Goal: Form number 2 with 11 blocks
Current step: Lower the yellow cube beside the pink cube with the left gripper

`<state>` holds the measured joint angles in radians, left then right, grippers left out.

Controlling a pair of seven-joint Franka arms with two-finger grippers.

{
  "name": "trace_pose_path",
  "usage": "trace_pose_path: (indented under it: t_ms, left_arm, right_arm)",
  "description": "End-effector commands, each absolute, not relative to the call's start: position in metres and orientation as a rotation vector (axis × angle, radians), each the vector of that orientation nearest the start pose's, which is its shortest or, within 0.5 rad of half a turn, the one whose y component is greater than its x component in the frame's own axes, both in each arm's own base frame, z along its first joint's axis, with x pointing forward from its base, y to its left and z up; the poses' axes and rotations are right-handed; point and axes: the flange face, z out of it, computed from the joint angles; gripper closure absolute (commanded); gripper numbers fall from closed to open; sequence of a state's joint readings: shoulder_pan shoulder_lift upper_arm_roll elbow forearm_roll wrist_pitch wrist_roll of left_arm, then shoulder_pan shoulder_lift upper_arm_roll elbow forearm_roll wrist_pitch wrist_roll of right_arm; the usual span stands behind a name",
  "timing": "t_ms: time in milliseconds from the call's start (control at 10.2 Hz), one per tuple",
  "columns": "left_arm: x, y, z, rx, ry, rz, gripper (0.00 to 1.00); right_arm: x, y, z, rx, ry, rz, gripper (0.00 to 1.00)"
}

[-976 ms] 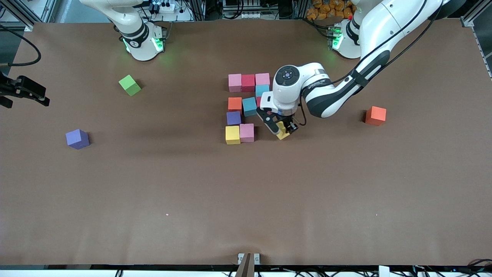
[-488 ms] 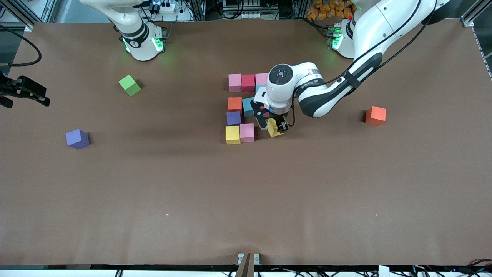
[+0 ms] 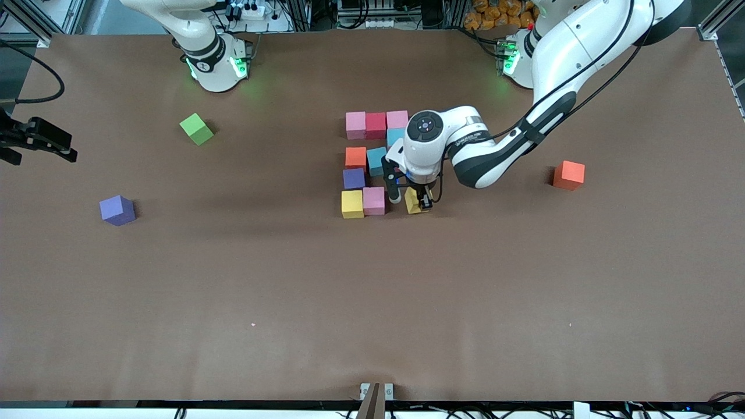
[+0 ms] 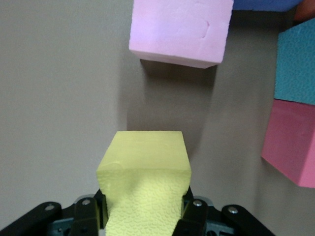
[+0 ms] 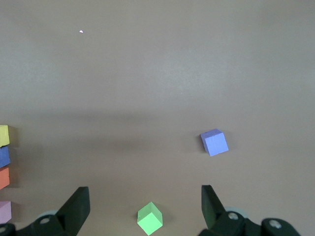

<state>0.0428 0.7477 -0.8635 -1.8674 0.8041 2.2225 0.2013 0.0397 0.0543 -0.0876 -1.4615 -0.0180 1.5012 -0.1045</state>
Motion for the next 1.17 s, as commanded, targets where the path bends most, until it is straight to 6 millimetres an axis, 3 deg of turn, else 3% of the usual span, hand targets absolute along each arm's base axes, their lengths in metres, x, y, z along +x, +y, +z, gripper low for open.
trace_pose_path:
  t_ms: [0, 390, 780, 1073]
  left_arm:
    - [0.468, -0.441, 0.222, -2.253, 2.111, 0.003, 0.62]
    - [0.460, -0.452, 0.212, -2.065, 2.260, 0.030, 0.63]
    - [0.465, -0.453, 0.213, -2.043, 2.275, 0.023, 0.63]
    - [0.460, -0.468, 0.211, -2.069, 2.290, 0.024, 0.63]
  right_arm:
    - [0.564, -0.027, 0.640, -3.178, -0.090, 0.019, 0.00]
    - [0.564, -0.027, 0.640, -3.178, -0.090, 0.019, 0.00]
    - [0.564, -0.027, 0.640, -3.178, -0.090, 0.021, 0.00]
    - [0.564, -0.027, 0.640, -3.178, -0.090, 0.021, 0.00]
